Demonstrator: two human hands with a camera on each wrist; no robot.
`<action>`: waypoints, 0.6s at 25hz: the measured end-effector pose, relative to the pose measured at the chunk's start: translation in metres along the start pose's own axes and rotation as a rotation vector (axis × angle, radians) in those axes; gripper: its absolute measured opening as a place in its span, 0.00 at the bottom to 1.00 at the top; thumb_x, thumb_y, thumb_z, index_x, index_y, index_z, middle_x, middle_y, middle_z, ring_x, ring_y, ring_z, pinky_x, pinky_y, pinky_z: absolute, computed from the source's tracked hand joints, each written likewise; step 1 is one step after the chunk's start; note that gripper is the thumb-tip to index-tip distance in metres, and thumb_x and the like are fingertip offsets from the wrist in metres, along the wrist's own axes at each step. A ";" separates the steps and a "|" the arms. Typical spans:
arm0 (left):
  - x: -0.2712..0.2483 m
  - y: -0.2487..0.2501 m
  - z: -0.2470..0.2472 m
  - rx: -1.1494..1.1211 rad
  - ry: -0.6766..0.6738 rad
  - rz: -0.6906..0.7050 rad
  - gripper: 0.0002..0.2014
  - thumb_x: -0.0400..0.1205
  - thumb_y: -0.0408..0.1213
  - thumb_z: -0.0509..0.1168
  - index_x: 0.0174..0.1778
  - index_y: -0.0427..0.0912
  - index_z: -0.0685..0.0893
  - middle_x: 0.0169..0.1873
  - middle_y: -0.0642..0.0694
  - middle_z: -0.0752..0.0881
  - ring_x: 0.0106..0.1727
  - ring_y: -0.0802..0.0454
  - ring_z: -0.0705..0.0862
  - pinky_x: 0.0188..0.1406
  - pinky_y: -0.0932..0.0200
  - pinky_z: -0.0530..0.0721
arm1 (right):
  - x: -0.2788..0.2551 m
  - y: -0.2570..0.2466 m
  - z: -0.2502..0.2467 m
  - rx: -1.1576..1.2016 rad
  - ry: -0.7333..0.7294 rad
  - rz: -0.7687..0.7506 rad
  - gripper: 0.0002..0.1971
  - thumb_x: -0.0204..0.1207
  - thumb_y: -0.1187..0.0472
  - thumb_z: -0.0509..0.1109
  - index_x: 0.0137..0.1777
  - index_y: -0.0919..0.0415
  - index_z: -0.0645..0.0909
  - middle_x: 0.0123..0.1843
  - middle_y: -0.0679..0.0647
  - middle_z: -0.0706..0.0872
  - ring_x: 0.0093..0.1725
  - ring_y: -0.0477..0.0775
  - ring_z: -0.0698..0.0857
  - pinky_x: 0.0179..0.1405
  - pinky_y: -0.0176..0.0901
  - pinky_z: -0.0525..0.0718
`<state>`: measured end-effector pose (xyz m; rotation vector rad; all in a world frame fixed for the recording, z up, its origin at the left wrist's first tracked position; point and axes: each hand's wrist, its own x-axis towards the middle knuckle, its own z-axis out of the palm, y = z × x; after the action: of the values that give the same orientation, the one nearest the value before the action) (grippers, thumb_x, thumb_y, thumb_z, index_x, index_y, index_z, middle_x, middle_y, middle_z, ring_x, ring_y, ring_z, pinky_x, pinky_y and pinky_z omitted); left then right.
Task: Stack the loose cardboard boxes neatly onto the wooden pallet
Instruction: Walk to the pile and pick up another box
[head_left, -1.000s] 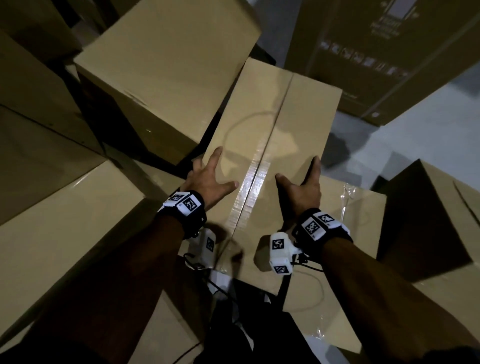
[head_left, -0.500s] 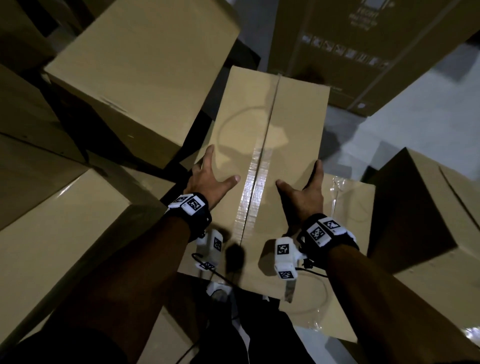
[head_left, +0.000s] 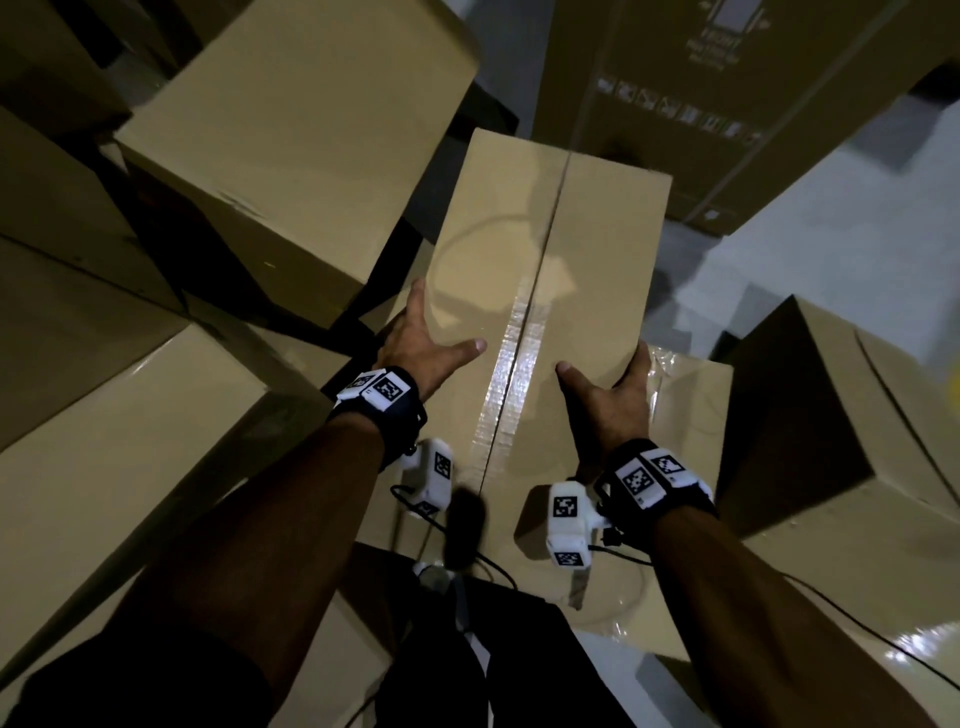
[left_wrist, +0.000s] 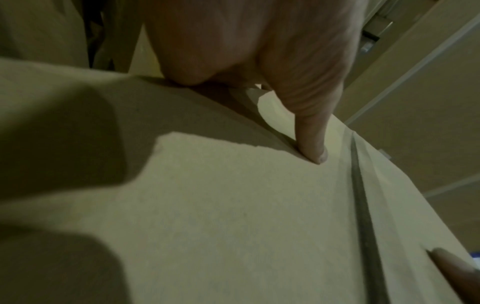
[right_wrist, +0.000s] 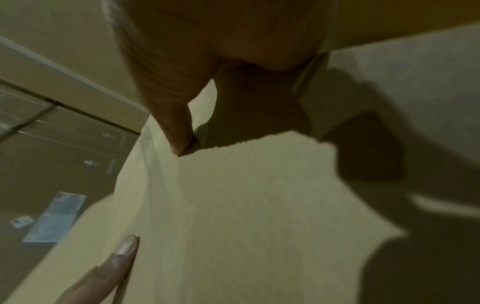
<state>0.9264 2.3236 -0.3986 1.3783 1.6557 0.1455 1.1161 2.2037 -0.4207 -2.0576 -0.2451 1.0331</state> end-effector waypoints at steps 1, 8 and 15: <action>-0.012 0.005 -0.002 0.001 0.001 0.005 0.55 0.71 0.58 0.78 0.85 0.66 0.46 0.80 0.43 0.69 0.78 0.37 0.71 0.74 0.42 0.71 | -0.012 -0.005 -0.010 -0.003 0.003 -0.009 0.46 0.55 0.37 0.84 0.72 0.20 0.63 0.60 0.47 0.87 0.58 0.62 0.87 0.61 0.66 0.87; -0.129 0.045 -0.026 -0.056 0.030 0.127 0.55 0.68 0.60 0.78 0.85 0.68 0.47 0.81 0.47 0.69 0.79 0.41 0.70 0.77 0.47 0.70 | -0.125 -0.043 -0.092 0.050 0.062 -0.154 0.42 0.61 0.42 0.82 0.72 0.24 0.64 0.61 0.40 0.83 0.60 0.55 0.85 0.62 0.63 0.87; -0.293 0.023 -0.062 -0.058 0.099 0.321 0.57 0.72 0.53 0.79 0.88 0.58 0.45 0.85 0.45 0.63 0.83 0.41 0.65 0.77 0.46 0.67 | -0.282 -0.019 -0.162 0.064 0.103 -0.345 0.49 0.60 0.41 0.81 0.79 0.27 0.58 0.66 0.44 0.83 0.62 0.56 0.85 0.65 0.61 0.85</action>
<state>0.8762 2.1202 -0.1834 1.6066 1.4858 0.4501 1.0574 1.9860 -0.1859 -1.9185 -0.4873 0.7128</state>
